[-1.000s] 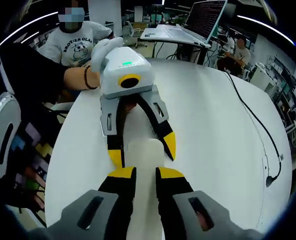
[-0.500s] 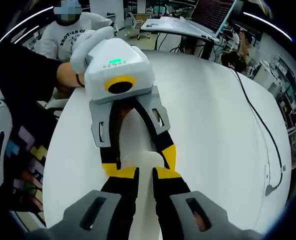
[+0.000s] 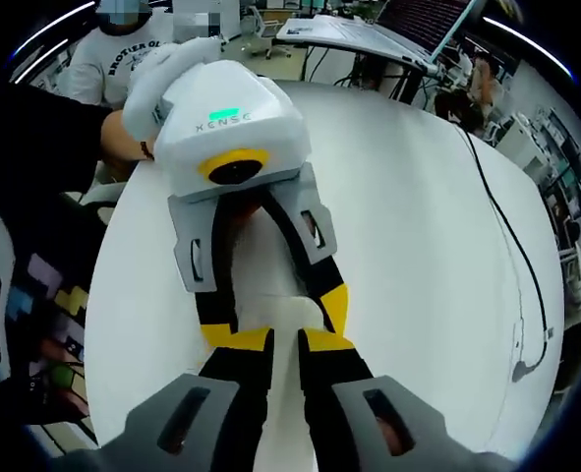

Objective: Arrange the utensils inside the cutlery case until each visible utensil rests in its matching compartment.

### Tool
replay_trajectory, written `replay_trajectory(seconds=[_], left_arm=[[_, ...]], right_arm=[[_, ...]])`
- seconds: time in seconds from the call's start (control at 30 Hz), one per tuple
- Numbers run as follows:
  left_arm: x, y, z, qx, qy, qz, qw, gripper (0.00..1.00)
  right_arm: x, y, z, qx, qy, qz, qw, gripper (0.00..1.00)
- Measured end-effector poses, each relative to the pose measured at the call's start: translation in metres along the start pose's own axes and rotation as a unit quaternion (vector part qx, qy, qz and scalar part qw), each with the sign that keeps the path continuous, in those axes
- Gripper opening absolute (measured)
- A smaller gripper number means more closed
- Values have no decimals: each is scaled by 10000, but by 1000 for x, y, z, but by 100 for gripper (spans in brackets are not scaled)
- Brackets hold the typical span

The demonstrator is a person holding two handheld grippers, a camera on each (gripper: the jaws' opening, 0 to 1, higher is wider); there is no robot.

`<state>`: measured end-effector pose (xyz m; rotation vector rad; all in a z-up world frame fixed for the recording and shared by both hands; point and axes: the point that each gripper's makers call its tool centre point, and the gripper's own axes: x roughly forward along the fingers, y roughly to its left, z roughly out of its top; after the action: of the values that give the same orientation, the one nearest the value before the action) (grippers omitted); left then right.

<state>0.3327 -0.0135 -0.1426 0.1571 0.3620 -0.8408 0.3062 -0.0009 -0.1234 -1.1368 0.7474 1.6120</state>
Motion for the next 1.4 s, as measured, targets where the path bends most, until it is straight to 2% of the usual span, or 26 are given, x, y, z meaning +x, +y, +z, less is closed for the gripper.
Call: replay_trajectory(seconds=[0.03, 0.23, 0.4, 0.47, 0.53, 0.67, 0.8, 1.03, 1.23, 1.4], left_arm=[[0, 0, 0, -1, 1, 4, 10000, 50], [-1, 0, 0, 4, -4, 15, 10000, 50], [-2, 1, 1, -9, 7, 59, 10000, 52], [-3, 3, 1, -18, 6, 89, 10000, 55], [-3, 2, 1, -19, -5, 96, 10000, 55], [-3, 1, 0, -14, 2, 86, 10000, 54], [-3, 0, 0, -12, 3, 76, 10000, 54], [-2, -2, -1, -13, 46, 79, 10000, 54], [0, -6, -1, 10, 211, 20, 9998, 53], [0, -8, -2, 5, 200, 19, 9998, 53]], right_arm=[[0, 0, -1, -162, 122, -21, 9998, 9], [0, -4, 3, -121, 505, 87, 9986, 9], [0, -6, 4, -147, 636, 133, 9978, 9], [0, -4, 6, 13, 618, 289, 9977, 9], [-4, -7, 5, 18, 659, 233, 9976, 9], [-6, -7, 7, 164, 715, 406, 9965, 8], [-3, -6, 9, 71, 880, 369, 9954, 5], [-1, -3, 8, -236, 817, 336, 9958, 5], [1, -2, 6, -173, 579, 298, 9977, 5], [3, -3, 5, -188, 491, 268, 9983, 5]])
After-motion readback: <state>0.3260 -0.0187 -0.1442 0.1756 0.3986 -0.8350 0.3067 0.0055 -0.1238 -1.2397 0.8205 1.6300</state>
